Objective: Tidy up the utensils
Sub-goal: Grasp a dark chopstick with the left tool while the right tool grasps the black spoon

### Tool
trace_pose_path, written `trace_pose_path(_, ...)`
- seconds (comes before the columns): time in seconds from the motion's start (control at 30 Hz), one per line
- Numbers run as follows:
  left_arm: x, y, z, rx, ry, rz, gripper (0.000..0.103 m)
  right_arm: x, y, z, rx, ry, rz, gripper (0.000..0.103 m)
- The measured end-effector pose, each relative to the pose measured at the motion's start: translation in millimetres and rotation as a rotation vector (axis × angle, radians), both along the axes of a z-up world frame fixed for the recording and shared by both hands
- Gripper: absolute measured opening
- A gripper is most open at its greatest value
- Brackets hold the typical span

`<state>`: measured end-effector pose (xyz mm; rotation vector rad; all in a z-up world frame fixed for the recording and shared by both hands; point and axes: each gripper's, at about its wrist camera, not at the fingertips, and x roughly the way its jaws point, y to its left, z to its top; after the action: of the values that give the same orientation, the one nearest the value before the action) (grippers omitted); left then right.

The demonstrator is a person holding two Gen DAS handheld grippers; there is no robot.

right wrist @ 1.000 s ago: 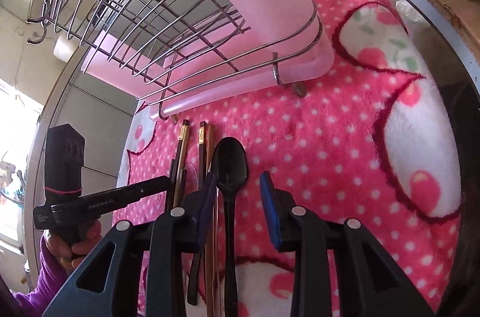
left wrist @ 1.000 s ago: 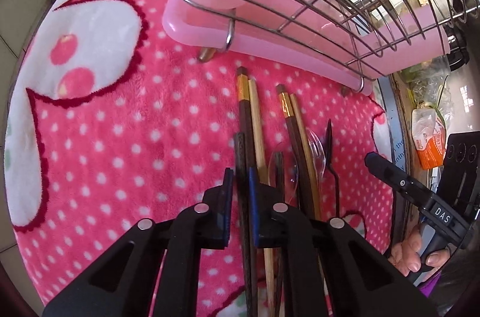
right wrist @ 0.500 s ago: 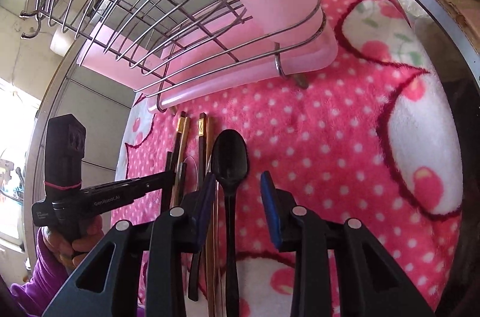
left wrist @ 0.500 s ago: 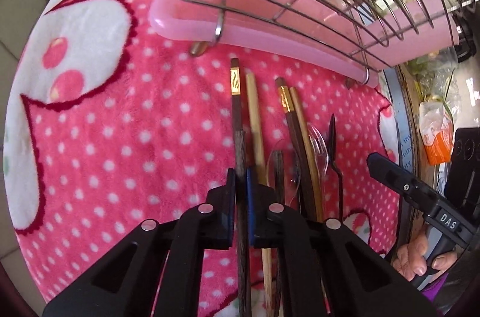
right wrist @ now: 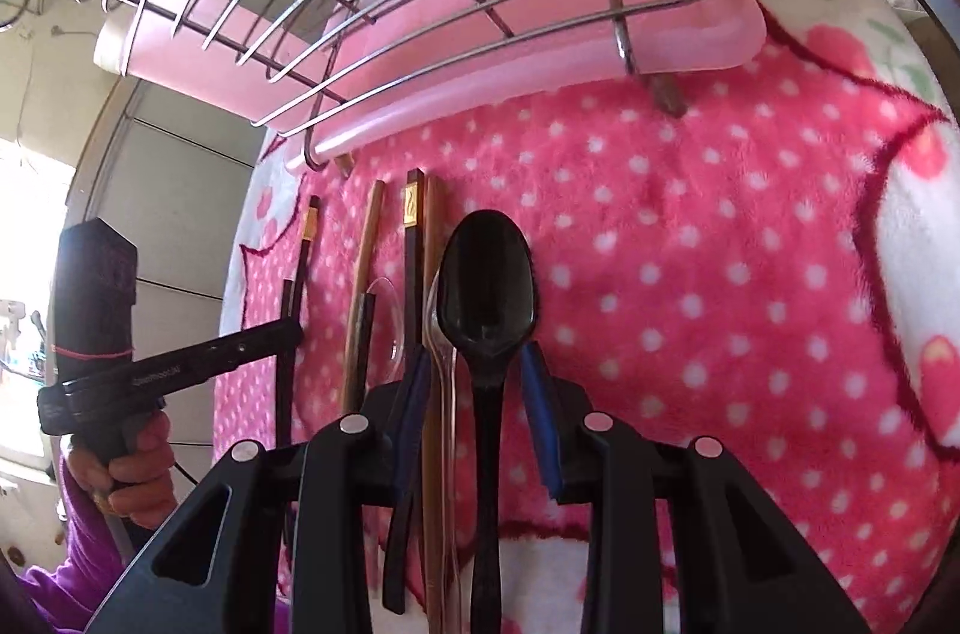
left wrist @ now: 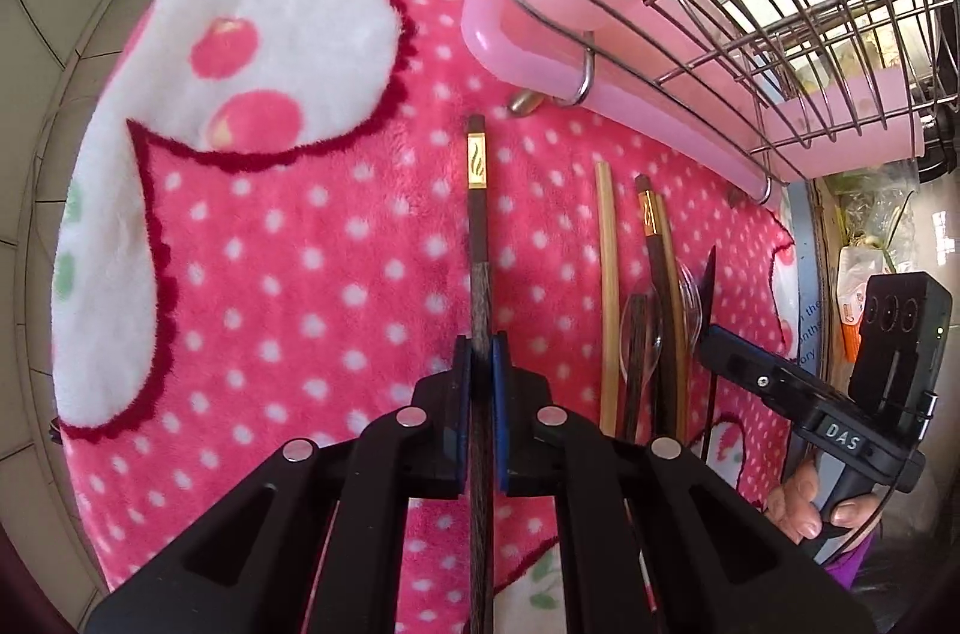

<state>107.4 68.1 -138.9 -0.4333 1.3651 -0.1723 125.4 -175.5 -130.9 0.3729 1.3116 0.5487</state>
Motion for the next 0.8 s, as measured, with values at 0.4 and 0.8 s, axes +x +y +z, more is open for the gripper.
trace_pose_path(0.4,-5,14,7,-0.029,-0.027,0.007,0.007,-5,-30,15,-0.078,-0.061,-0.069,0.012)
trace_pose_path(0.8,-7,40,13,0.064,-0.046,0.032,0.001,-3,-22,9,-0.159,-0.052,-0.070,0.013)
